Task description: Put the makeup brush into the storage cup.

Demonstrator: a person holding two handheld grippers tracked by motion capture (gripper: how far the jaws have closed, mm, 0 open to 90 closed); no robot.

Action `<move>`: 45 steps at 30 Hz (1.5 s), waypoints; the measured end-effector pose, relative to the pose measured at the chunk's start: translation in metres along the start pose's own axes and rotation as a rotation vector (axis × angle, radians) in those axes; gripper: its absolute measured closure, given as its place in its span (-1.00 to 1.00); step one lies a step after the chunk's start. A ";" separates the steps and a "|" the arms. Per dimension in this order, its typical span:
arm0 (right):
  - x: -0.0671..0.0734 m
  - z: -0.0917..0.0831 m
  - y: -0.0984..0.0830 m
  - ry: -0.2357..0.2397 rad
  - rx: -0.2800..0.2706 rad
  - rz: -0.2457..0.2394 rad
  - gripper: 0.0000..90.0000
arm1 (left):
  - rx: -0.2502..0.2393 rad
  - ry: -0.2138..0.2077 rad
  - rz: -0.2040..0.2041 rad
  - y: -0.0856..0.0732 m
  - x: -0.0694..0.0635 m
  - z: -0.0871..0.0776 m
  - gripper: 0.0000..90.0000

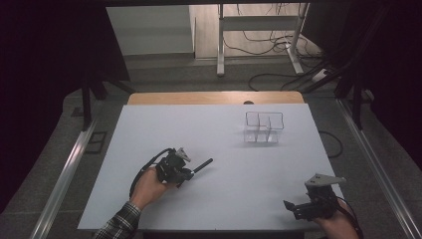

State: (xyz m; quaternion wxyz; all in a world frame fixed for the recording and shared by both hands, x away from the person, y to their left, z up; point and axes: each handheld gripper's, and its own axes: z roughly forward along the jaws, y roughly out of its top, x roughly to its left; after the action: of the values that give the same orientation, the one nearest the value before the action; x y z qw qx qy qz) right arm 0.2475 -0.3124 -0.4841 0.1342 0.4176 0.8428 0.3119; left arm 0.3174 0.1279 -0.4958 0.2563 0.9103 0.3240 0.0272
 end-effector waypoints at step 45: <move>0.014 0.002 0.013 0.051 -0.061 -0.060 -1.00 | -0.122 -0.079 0.025 -0.017 -0.030 -0.023 0.71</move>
State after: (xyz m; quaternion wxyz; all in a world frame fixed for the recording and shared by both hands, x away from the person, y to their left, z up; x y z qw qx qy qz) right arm 0.2483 -0.2949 -0.4774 0.1348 0.3795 0.8483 0.3439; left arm 0.2790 0.1315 -0.4806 0.3237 0.8973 0.2998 0.0143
